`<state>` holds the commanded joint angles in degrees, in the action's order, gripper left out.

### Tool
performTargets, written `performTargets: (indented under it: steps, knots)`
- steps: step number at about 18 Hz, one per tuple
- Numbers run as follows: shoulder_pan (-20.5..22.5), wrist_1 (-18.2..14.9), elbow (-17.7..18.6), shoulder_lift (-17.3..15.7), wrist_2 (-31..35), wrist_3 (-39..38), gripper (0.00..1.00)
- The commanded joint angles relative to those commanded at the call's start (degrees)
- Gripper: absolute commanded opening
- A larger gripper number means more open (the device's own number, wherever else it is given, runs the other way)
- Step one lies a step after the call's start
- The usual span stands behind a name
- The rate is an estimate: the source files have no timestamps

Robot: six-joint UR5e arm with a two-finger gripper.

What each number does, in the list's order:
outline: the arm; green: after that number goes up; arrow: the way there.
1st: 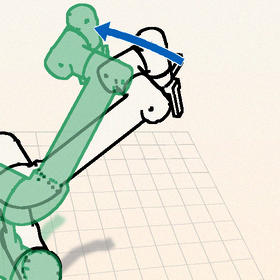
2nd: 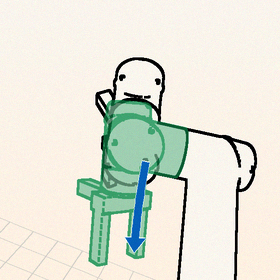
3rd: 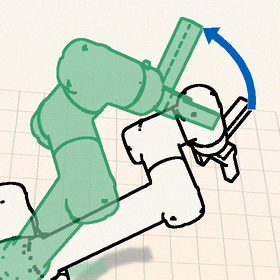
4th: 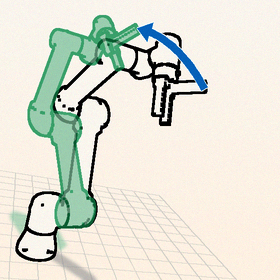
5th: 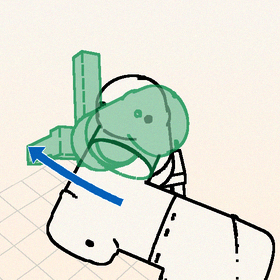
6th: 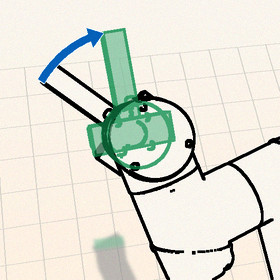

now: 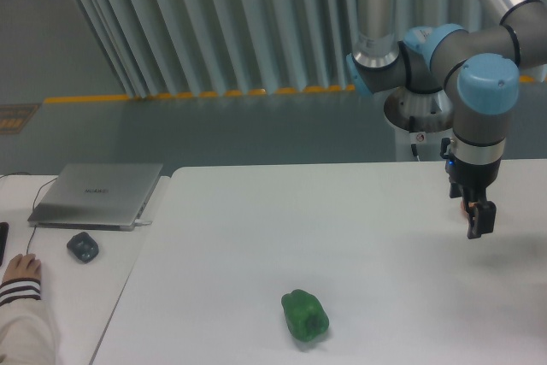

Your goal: Place the red pepper on the table

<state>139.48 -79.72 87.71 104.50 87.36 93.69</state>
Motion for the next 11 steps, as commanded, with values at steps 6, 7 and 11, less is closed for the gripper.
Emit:
performTargets:
  steps: [6, 7, 11]
  knots:
    - [0.6, 0.0, 0.1, 0.0, -1.1, -1.4, 1.0]
    - [0.6, 0.2, 0.3, 0.2, -0.7, -1.5, 1.0]
    - [3.1, 7.3, 5.1, -0.9, -0.7, -2.2, 1.0]
